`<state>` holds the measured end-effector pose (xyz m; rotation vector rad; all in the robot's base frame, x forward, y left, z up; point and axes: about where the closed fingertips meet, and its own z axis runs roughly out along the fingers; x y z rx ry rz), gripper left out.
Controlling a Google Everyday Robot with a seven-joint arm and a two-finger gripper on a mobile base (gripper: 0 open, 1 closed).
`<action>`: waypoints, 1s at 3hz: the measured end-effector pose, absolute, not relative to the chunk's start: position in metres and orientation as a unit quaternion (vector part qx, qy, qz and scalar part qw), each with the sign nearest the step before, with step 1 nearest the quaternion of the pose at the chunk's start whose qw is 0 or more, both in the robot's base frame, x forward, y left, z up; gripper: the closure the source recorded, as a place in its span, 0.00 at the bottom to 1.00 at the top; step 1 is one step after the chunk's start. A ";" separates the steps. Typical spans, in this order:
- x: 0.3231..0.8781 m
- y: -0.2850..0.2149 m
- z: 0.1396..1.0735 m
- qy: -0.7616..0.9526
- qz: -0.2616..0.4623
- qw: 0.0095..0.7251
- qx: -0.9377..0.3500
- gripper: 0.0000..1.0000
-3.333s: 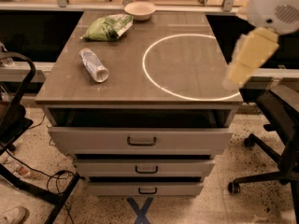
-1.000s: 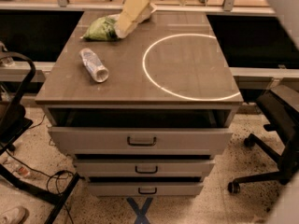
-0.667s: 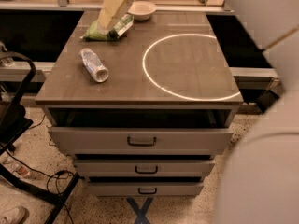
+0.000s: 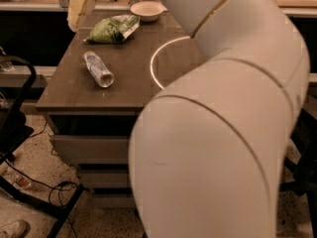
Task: Place redbull can upright
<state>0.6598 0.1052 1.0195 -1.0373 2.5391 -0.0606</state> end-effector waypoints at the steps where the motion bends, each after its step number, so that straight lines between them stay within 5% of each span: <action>1: 0.679 0.132 0.982 0.923 -0.055 0.171 -0.341 0.00; 3: 0.695 0.136 0.931 0.944 -0.064 0.122 -0.300 0.00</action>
Offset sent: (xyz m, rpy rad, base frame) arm -0.0217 -0.0185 -0.0925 -0.3458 0.3568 -0.2752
